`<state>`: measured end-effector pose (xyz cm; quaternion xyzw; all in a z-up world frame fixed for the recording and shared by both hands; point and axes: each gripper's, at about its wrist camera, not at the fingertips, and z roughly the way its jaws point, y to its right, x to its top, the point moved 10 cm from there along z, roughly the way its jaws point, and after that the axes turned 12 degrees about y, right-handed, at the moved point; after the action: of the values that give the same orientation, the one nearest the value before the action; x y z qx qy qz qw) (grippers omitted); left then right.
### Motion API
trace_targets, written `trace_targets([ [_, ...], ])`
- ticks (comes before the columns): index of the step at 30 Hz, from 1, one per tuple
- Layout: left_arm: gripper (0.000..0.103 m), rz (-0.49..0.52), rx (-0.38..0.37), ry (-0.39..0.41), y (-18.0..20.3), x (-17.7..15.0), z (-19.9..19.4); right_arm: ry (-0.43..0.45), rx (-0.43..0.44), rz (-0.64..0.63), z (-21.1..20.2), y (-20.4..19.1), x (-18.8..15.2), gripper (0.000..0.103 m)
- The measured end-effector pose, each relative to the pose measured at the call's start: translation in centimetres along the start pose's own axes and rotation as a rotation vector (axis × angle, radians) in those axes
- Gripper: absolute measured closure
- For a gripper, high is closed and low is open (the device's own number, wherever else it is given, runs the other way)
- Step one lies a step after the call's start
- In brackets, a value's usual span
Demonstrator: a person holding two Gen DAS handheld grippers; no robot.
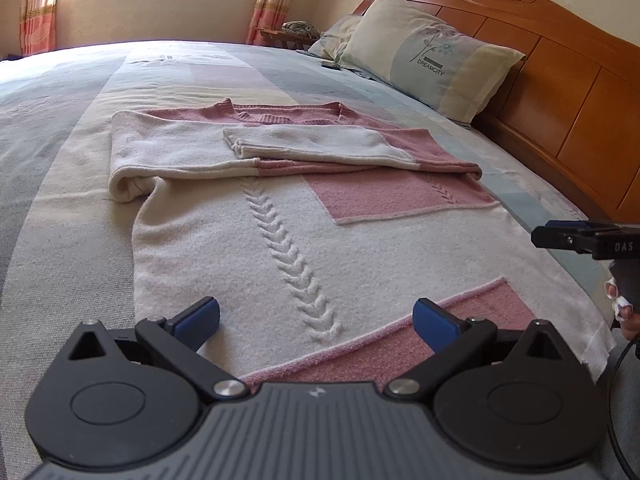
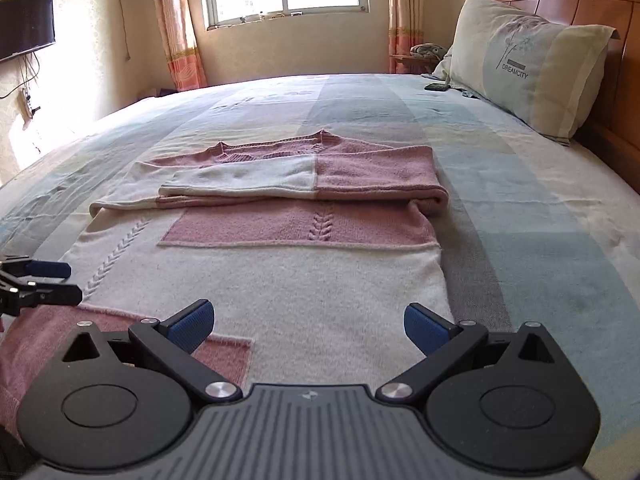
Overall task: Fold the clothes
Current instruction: 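Move both open tools toward the ribbed hem of the sweater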
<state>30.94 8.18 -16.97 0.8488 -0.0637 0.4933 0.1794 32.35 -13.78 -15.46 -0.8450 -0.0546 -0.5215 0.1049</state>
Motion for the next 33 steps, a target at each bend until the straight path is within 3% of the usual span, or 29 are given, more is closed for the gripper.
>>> trace_targets([
  [5, 0.001, -0.009, 0.006, 0.015, -0.4, 0.3, 0.0, -0.060, -0.028, 0.065, 5.2, 1.4, -0.3, 0.000],
  [8, 0.001, -0.022, 0.015, 0.025, -0.7, 0.6, 0.0, -0.060, -0.078, 0.100, 5.2, 2.8, -2.0, 0.000],
  [12, 0.001, -0.062, 0.028, 0.044, -1.4, 0.9, 0.0, -0.028, -0.092, 0.131, 1.0, 2.6, -3.0, 0.000],
  [16, 0.001, -0.094, 0.036, 0.055, -1.7, 0.9, 0.1, -0.031, -0.039, 0.046, -3.1, 0.1, -4.8, 0.000],
  [21, 0.001, -0.119, 0.058, 0.088, -1.9, 1.9, -0.3, -0.049, -0.057, -0.061, -4.6, -1.2, -7.4, 0.000],
  [25, 0.001, -0.211, 0.068, 0.130, -2.7, 2.9, -1.2, -0.047, -0.082, -0.066, -4.9, -1.6, -7.6, 0.000],
  [29, 0.001, -0.301, 0.094, 0.142, -3.7, 3.7, -1.9, 0.037, -0.102, -0.071, -5.4, -1.7, -8.1, 0.000],
  [33, 0.001, -0.310, 0.096, 0.098, -4.3, 6.0, -0.4, 0.115, -0.104, -0.081, -5.9, -1.6, -8.5, 0.000],
])
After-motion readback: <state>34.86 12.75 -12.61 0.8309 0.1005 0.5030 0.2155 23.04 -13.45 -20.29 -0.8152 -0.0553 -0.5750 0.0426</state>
